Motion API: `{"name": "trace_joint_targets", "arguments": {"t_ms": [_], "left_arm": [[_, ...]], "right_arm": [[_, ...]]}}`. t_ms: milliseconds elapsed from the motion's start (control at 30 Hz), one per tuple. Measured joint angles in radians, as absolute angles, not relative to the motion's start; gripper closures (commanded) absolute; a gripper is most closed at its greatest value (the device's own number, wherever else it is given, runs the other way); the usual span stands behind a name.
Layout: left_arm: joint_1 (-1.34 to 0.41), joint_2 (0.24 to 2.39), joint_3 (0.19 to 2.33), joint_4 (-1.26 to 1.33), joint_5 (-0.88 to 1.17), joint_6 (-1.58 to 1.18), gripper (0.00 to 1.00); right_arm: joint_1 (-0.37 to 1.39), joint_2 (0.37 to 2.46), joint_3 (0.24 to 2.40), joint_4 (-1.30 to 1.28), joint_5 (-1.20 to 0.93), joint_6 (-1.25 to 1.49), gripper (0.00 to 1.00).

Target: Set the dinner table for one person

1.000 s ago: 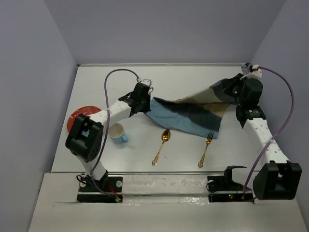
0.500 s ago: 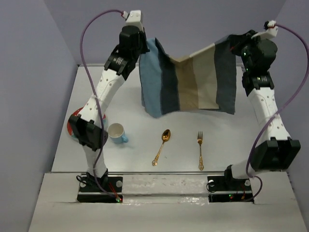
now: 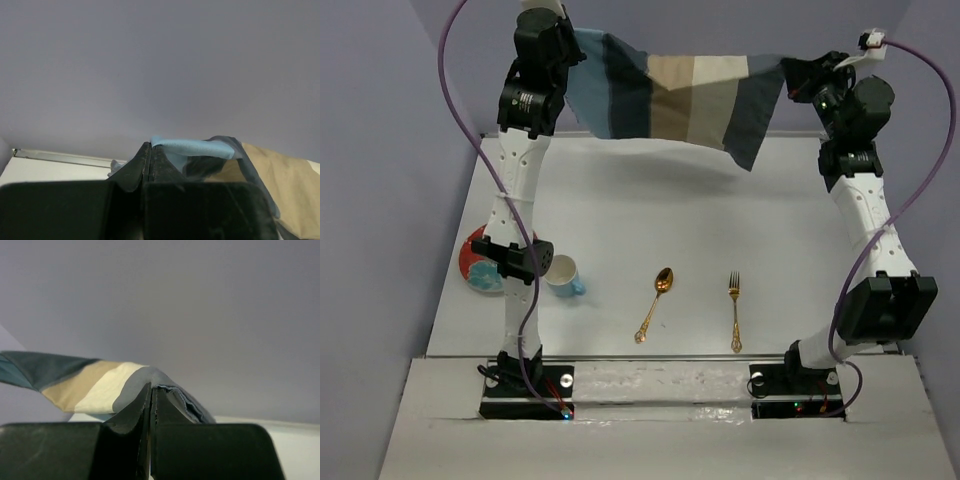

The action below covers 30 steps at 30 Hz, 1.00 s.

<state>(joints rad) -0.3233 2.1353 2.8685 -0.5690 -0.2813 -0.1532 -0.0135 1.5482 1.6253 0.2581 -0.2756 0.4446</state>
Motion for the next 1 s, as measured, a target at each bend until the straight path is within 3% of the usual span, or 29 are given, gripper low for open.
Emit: {"name": "trace_joint_targets", "arguments": {"t_ms": [200, 533, 600, 733, 1000], "left_arm": [[-0.327, 2.088, 2.821, -0.649, -0.25, -0.146, 1.0], [-0.312, 1.397, 1.992, -0.397, -0.105, -0.197, 1.0], [-0.312, 1.344, 1.929, -0.355, -0.099, -0.205, 1.0], [-0.304, 1.415, 1.98, -0.299, -0.087, -0.206, 1.0], [-0.224, 1.968, 2.442, -0.394, -0.052, -0.202, 1.0]], "right_arm": [[-0.014, 1.426, 1.411, 0.219, -0.278, 0.437, 1.0], [-0.014, 1.224, 1.463, 0.165, -0.279, 0.382, 1.0], [-0.014, 1.233, 1.48, 0.166, -0.282, 0.381, 1.0], [-0.014, 1.31, 1.493, 0.163, -0.286, 0.382, 1.0], [-0.014, 1.661, 1.708, 0.095, -0.284, 0.39, 1.0]]}}
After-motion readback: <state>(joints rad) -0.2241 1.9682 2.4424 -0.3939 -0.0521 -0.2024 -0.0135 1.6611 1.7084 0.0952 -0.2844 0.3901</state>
